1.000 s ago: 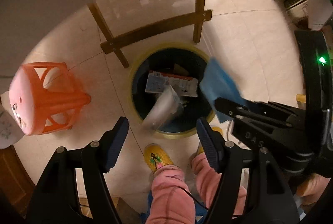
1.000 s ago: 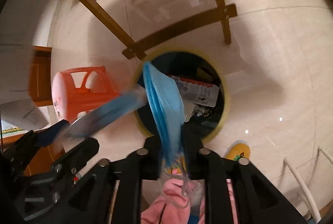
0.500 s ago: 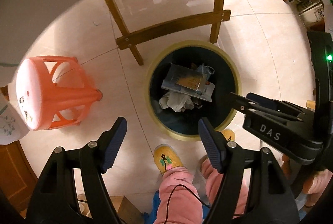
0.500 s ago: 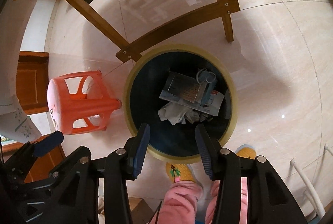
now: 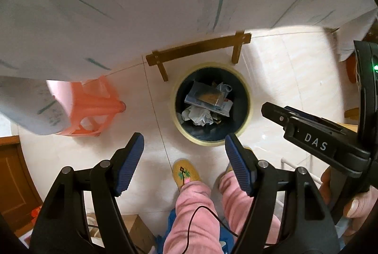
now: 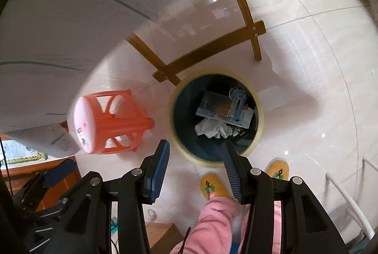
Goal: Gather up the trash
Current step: 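Raise both tools back toward the table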
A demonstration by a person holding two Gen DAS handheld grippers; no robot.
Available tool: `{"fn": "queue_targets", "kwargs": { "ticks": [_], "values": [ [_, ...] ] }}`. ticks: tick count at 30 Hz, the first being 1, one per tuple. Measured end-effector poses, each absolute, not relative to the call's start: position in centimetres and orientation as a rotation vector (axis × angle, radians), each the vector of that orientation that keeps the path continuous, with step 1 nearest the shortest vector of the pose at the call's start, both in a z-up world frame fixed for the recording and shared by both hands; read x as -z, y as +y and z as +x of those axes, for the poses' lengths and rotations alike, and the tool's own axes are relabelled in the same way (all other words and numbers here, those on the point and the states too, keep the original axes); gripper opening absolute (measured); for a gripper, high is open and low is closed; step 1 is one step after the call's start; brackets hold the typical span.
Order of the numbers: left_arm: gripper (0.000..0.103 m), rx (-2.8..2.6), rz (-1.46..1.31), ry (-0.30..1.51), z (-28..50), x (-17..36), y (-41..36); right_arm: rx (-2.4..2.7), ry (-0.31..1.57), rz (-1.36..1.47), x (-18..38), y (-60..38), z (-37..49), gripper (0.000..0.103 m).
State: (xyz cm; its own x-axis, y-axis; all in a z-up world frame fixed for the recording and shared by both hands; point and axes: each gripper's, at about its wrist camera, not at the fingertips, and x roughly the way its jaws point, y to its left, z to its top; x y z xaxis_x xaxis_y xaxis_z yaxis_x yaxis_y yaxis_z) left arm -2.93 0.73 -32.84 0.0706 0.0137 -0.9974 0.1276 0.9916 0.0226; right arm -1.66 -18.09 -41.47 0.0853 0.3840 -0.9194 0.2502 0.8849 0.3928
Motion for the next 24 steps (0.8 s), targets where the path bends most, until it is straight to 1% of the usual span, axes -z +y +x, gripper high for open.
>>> {"fn": "queue_targets", "kwargs": {
  "ticks": [6,11,19,24],
  "values": [
    [0.068,0.109,0.109,1.437,-4.2,23.8,1.8,-0.131,1.447,0.522,32.6,-17.6,-3.0,0.051],
    [0.068,0.128,0.109,1.368,-4.6,17.4,2.9,-0.156,1.383,0.517,25.0,-16.9,-4.1,0.056],
    [0.068,0.148,0.068,1.259,-5.0,8.7,5.4,-0.175,1.250,0.479,13.2,-15.6,-4.5,0.056],
    [0.068,0.167,0.045,1.186,-5.0,3.6,6.3,-0.178,1.168,0.428,7.2,-14.6,-4.3,0.059]
  ]
}}
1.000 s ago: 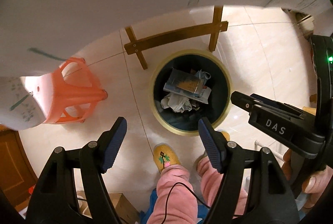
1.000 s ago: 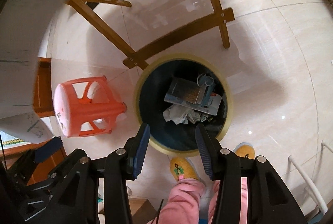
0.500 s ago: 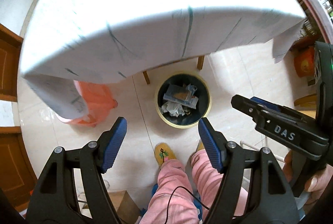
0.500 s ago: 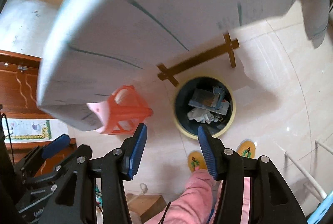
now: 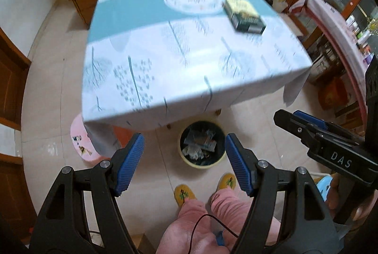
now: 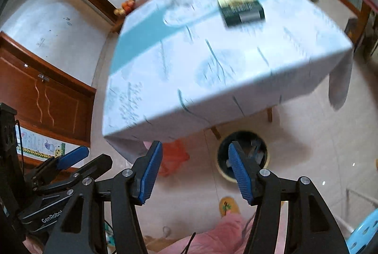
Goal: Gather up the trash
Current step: 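Raise both tools back toward the table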
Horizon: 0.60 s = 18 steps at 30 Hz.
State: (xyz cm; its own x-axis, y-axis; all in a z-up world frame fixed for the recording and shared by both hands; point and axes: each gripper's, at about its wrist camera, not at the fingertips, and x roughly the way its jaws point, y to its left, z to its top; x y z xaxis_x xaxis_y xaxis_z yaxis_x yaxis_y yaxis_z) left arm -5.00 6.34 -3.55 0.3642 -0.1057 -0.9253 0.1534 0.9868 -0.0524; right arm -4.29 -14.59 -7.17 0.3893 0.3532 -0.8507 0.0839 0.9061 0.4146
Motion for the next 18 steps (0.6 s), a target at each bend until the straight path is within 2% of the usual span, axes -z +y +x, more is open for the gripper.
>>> {"fn": "queue_targets", "kwargs": {
  "ticks": [5,15,18],
  "values": [
    [0.068,0.156,0.035,1.099,-4.5,-0.6,6.9,-0.191,1.107,0.386,2.1,-14.1,-3.7,0.059],
    [0.068,0.138,-0.009,0.977,-2.0,-6.6,8.6,-0.200,1.018,0.318,-4.4,-13.5,-0.7,0.060],
    [0.069,0.130,-0.011,0.954,-0.5,-7.6,8.7,-0.195,0.984,0.299,-6.1,-13.6,1.0,0.062]
  ]
}}
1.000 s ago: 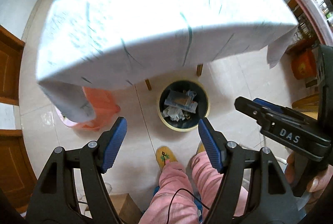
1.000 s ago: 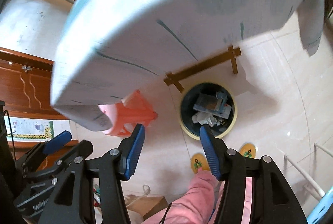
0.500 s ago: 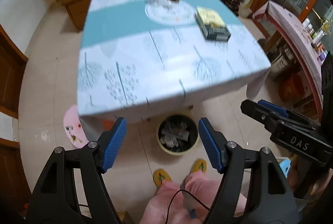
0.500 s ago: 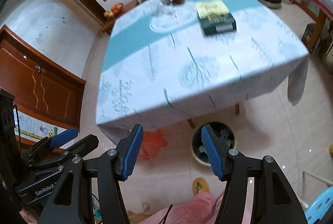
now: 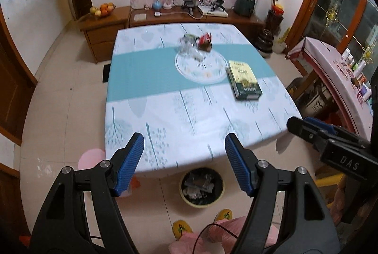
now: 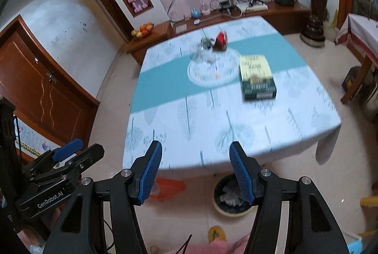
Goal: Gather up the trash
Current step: 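Raise both tools back toward the table, then grasp the clear plastic cup with left tool while right tool grasps the red carton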
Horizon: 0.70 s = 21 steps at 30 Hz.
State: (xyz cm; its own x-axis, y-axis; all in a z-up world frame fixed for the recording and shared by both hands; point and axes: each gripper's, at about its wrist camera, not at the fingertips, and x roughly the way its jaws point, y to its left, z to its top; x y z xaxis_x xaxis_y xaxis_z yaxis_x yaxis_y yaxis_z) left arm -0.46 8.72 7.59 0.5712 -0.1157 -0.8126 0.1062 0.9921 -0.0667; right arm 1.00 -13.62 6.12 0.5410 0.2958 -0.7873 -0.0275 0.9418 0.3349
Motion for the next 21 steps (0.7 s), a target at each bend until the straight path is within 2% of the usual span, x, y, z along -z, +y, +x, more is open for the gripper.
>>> {"fn": "queue_targets", "kwargs": {
  "ticks": [11,21],
  "values": [
    [0.070,0.040,-0.063,0.979,11.9,-7.0,6.6,-0.236,0.923,0.288,-8.4,-17.1,13.9,0.069],
    [0.070,-0.159,-0.224,1.124,30.2,-1.5,2.2,-0.341,1.052,0.325,-2.6,-23.7,36.3,0.070]
  ]
}}
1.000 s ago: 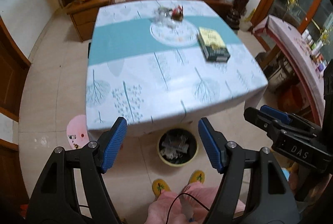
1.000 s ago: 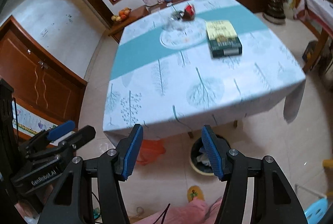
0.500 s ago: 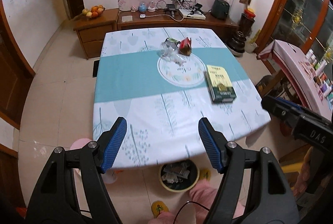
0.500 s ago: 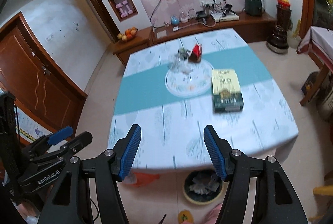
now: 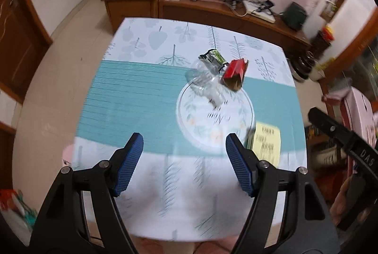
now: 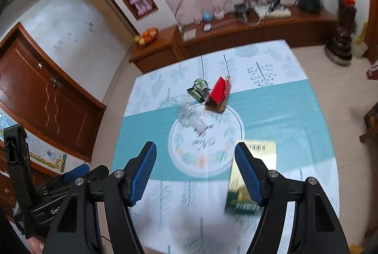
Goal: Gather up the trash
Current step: 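Grasp the clear plastic cup with left tool while right tool grasps the red carton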
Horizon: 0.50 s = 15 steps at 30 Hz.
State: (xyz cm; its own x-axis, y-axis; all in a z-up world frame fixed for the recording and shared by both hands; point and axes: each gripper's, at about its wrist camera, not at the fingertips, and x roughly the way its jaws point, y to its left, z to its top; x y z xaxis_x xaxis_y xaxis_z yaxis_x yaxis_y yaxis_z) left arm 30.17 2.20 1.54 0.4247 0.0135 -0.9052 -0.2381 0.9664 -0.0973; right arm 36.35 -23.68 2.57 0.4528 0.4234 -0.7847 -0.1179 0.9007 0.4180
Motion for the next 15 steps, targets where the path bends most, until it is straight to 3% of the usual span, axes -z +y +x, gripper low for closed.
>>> {"fn": "queue_targets", "kwargs": {
  "ticks": [9,15],
  "values": [
    [0.070,-0.247,-0.275,1.180,42.1,4.0,-0.9,-0.378,1.194,0.331,6.9,-25.1,54.1,0.070],
    [0.070,-0.315,-0.324,1.199,45.8,6.8,0.1,-0.373,1.292,0.406,13.6,-22.8,60.5,0.070]
  ]
}}
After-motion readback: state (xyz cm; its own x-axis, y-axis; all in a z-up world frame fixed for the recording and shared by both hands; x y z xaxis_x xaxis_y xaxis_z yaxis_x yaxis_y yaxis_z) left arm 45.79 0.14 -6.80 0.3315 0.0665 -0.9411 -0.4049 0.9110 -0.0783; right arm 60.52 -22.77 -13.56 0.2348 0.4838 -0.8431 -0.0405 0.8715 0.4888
